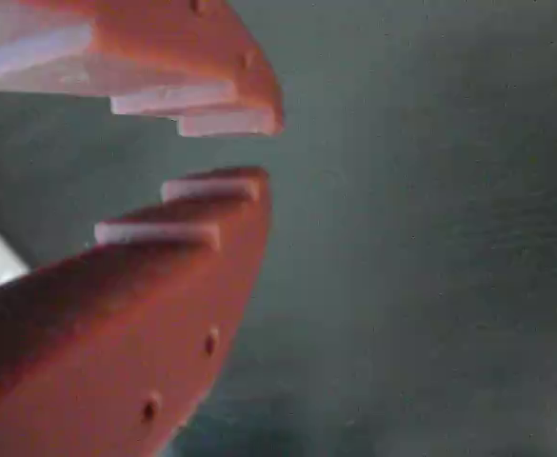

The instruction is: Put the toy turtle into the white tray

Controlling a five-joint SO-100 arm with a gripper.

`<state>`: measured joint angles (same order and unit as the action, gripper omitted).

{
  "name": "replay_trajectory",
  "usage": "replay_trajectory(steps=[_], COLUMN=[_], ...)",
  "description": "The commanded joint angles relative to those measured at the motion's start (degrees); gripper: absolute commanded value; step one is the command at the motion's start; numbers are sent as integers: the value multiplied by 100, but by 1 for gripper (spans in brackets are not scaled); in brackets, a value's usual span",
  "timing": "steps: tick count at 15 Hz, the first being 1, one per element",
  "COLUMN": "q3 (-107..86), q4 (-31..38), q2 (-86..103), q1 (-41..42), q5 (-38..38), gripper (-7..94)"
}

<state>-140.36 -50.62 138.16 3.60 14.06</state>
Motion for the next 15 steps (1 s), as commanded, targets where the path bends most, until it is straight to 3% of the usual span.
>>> replay_trajectory(steps=[1,6,9,15], q3=[-642,-2101,-2610,-2742], q4=[-167,-861,-1881,-2188], q2=[1406,3454,4641,4799], q1=[26,-483,-475,-615], q5=[-105,-387,-185,-123], gripper=[0,0,0,0])
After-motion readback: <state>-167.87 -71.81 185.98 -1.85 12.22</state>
